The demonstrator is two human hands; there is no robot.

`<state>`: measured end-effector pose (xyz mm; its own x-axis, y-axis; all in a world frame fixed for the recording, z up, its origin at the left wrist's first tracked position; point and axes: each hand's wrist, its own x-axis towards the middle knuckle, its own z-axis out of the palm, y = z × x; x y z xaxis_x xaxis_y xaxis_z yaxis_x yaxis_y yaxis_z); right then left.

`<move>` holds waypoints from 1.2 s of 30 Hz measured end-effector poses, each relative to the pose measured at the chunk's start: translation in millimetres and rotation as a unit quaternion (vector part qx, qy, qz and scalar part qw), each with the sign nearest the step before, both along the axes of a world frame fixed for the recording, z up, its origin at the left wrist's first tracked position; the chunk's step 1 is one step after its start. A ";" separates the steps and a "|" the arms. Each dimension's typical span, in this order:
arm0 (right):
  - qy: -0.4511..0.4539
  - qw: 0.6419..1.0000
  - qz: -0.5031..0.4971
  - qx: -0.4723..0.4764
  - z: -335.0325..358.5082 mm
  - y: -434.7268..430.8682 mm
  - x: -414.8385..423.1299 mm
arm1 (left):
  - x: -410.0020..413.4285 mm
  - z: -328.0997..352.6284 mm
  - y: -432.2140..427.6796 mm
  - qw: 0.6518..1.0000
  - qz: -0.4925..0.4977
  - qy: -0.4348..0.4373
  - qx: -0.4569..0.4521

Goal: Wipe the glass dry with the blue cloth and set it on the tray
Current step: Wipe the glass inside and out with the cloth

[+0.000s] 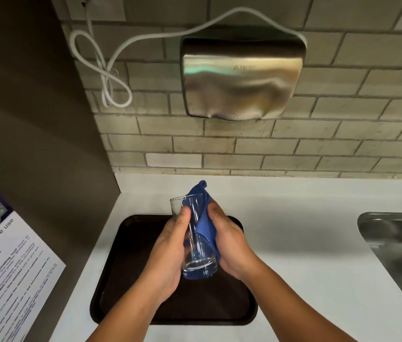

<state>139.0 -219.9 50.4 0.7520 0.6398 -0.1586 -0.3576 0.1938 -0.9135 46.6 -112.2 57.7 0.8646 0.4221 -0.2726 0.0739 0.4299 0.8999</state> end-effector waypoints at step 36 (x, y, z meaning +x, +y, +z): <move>0.263 0.962 -0.034 0.062 -88.5 -41.0 2.9 | 4.2 -50.1 76.8 0.974 0.099 -0.017 0.205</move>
<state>142.0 -260.8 -38.1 0.6288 0.6307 -0.4548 -0.7474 0.3290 -0.5771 50.8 -35.4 7.6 0.7604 0.6491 -0.0196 -0.0062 0.0375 0.9993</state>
